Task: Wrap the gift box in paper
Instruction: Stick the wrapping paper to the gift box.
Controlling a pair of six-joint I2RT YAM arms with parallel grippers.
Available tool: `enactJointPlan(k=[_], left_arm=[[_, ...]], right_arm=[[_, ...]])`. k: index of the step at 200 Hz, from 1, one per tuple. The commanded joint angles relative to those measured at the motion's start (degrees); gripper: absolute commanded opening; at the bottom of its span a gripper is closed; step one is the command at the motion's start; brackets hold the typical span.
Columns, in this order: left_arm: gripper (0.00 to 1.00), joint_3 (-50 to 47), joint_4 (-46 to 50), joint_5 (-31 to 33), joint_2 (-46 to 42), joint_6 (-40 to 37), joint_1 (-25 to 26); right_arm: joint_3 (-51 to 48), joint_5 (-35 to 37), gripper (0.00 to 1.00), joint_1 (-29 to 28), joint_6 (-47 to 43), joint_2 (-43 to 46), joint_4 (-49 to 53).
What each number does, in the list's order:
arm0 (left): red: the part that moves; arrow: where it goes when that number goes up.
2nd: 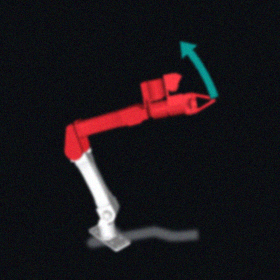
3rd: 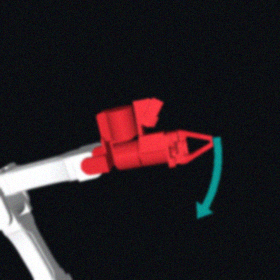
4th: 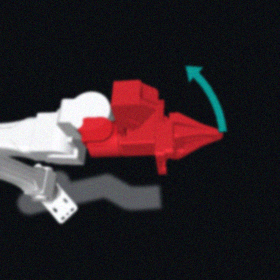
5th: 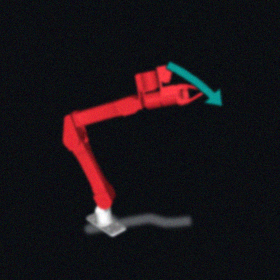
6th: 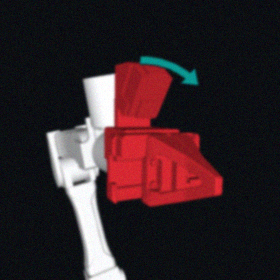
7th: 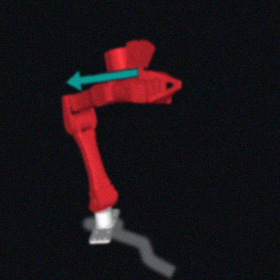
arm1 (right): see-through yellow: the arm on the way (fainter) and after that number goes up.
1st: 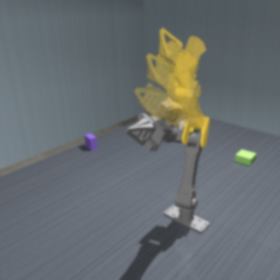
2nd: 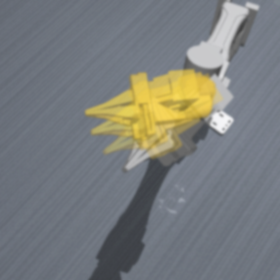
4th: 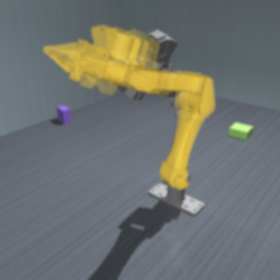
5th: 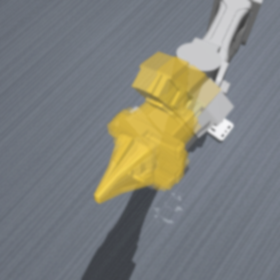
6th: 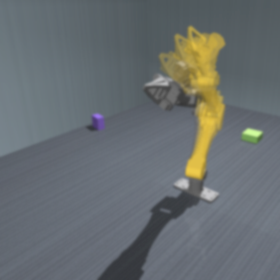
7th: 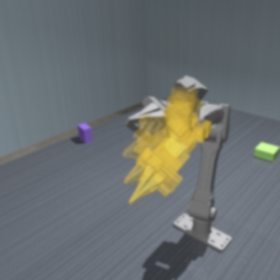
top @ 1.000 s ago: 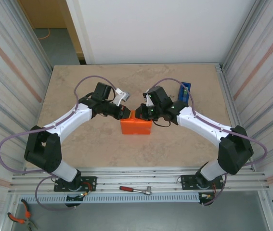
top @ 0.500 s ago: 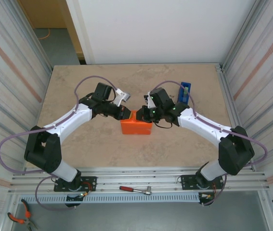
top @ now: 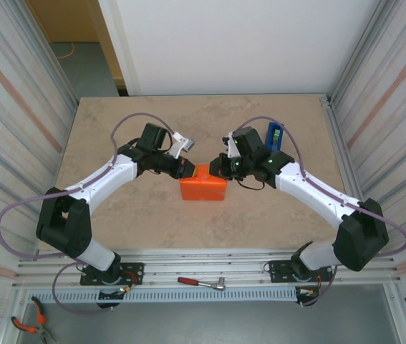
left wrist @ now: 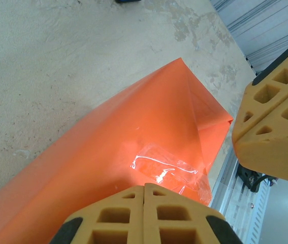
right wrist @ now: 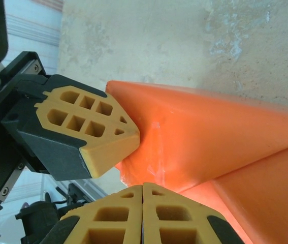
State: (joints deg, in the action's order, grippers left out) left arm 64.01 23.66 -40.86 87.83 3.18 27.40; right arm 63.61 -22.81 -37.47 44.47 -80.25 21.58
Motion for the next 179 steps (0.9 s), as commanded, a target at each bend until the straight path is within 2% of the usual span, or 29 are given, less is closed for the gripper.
enactJointPlan(k=[1,44,106,179], left_arm=[[0.00,-2.4,4.7,-0.3,1.5,-0.7,1.6],[0.00,-2.5,4.6,-0.3,1.5,-0.6,1.6],[0.00,-2.5,4.5,-0.4,1.5,-0.7,1.6],[0.00,-2.6,4.4,-0.3,1.4,-0.8,1.6]], right_arm=[[3.0,-1.4,0.07,0.0,-0.5,-1.7,-0.7],[4.9,-2.3,0.04,-1.2,-0.7,-4.9,-1.3],[2.6,-3.4,0.00,-3.2,-0.9,-7.0,-0.8],[-2.9,-2.9,0.00,-3.6,-1.4,-4.8,-0.9]])
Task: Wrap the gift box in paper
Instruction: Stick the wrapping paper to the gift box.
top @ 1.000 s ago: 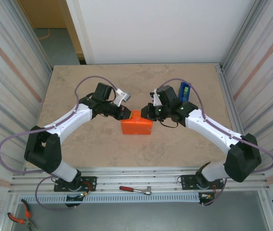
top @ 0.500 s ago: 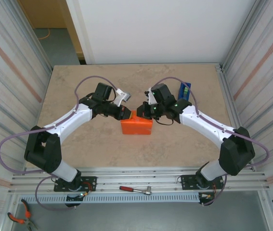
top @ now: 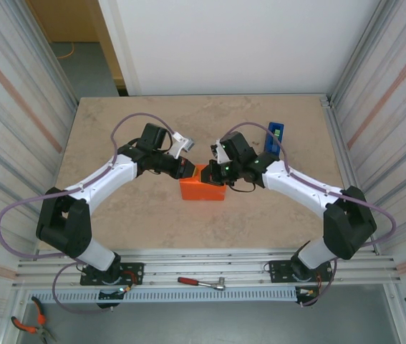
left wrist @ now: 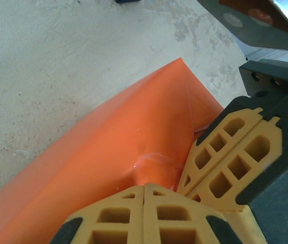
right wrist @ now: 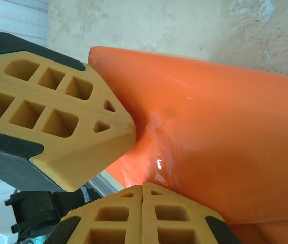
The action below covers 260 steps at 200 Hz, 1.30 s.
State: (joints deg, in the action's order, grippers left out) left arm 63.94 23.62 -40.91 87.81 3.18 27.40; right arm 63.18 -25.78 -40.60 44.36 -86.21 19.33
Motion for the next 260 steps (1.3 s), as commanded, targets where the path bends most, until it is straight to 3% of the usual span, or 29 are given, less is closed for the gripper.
enactJointPlan(k=[1,260], left_arm=[[0.00,-2.6,4.4,-0.2,1.4,-0.8,1.5],[0.00,-2.8,4.0,-0.4,1.4,-0.5,1.6]], right_arm=[[-2.5,0.1,0.00,-0.5,-1.3,1.2,1.2],[-12.7,5.4,0.00,-2.8,0.0,8.0,-7.5]])
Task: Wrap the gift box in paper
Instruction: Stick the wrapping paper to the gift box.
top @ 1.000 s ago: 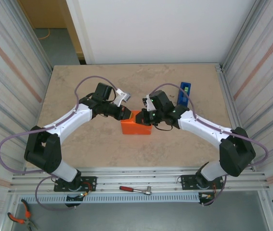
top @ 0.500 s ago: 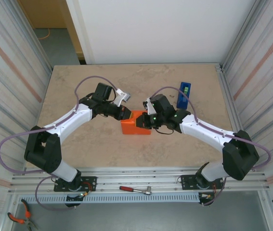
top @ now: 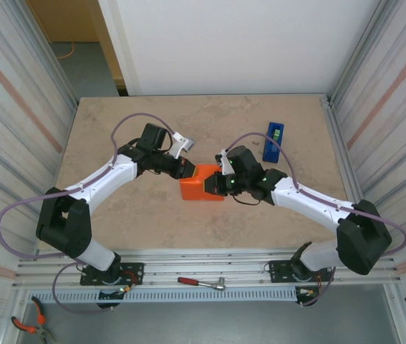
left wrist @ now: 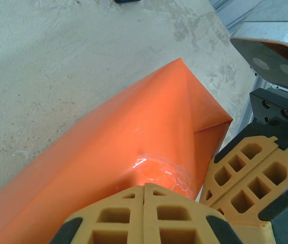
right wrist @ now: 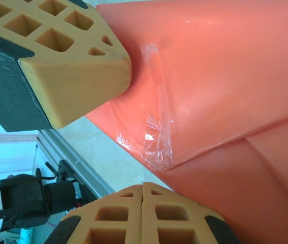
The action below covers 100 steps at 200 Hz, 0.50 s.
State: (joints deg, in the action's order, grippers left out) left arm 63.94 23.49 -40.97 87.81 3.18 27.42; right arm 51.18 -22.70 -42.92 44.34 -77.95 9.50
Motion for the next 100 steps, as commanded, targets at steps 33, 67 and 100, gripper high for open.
enactJointPlan(k=[33,67,100], left_arm=[[0.00,-2.9,4.1,-0.3,1.2,-0.3,1.6],[0.00,-3.1,3.6,-1.0,1.1,0.2,1.6],[0.00,-3.1,3.4,-1.2,1.0,0.2,1.7]], right_arm=[[-1.2,4.6,0.00,-0.7,1.3,-1.6,-0.8],[-4.9,12.1,0.00,-3.1,2.1,-0.7,-7.6],[-9.0,16.7,0.00,-5.8,2.4,0.9,-12.6]])
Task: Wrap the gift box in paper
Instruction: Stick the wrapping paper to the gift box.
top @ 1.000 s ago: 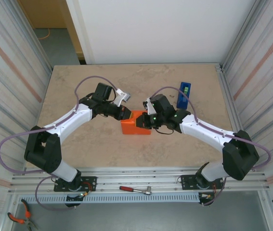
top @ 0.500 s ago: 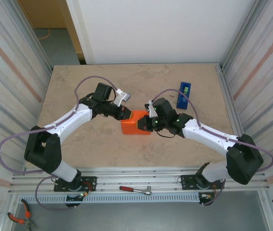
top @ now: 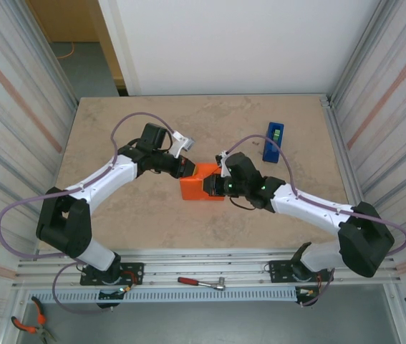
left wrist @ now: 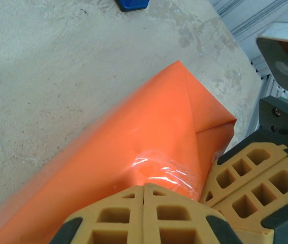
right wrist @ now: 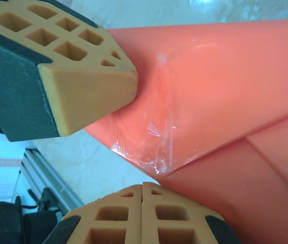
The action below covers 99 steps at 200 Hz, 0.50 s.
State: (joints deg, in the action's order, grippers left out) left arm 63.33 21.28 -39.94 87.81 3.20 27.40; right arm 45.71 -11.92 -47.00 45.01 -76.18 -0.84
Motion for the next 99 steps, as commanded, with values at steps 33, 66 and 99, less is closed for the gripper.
enactJointPlan(k=[33,66,99], left_arm=[[0.00,-2.5,5.3,-2.6,0.9,0.3,1.7],[0.00,-2.5,4.9,-2.9,0.6,0.5,1.7],[0.00,-2.6,4.7,-2.9,0.1,0.4,1.7]], right_arm=[[-4.1,7.2,0.00,-1.6,1.0,2.2,1.4],[-4.3,6.0,0.00,-0.1,0.8,6.7,5.8],[-1.9,3.0,0.00,2.1,0.6,10.3,8.4]])
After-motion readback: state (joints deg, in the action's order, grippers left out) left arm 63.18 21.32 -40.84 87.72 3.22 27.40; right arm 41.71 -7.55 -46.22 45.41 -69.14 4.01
